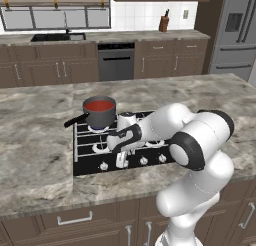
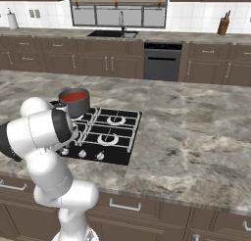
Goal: Wait until the marinara sauce is simmered to a deep red color and then turn off the stove.
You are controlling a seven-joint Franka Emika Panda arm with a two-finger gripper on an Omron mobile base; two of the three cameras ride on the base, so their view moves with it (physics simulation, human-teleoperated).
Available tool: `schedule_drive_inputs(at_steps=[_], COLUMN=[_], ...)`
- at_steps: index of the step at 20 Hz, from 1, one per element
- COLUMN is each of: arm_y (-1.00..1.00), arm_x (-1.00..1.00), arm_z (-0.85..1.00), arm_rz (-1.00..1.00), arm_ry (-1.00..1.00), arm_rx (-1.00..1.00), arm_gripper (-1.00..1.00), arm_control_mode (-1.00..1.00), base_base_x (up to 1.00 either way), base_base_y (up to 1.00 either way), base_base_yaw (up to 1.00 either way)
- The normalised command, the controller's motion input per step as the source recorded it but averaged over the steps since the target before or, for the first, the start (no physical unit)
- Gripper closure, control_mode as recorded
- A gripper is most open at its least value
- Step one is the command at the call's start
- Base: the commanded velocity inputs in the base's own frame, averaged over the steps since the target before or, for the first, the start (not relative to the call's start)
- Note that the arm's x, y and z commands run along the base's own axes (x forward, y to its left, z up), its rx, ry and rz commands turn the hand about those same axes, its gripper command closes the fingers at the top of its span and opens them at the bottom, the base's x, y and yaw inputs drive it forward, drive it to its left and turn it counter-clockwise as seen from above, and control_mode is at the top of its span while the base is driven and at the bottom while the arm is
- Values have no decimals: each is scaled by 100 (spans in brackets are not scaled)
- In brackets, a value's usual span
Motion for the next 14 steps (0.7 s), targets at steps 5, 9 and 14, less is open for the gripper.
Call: schedule_drive_inputs(at_steps=[5, 9, 14], arm_y=[-38, -47, -49], arm_x=[-31, -34, -38], arm_z=[-49, -49, -52], arm_rz=[-47, -50, -51], arm_ry=[2, 4, 4], arm_rx=[5, 8, 8], arm_gripper=[100, 100, 100], arm_control_mode=[-100, -100, -100], base_base_x=[0, 0, 0], base_base_y=[0, 0, 0], base_base_yaw=[0, 0, 0])
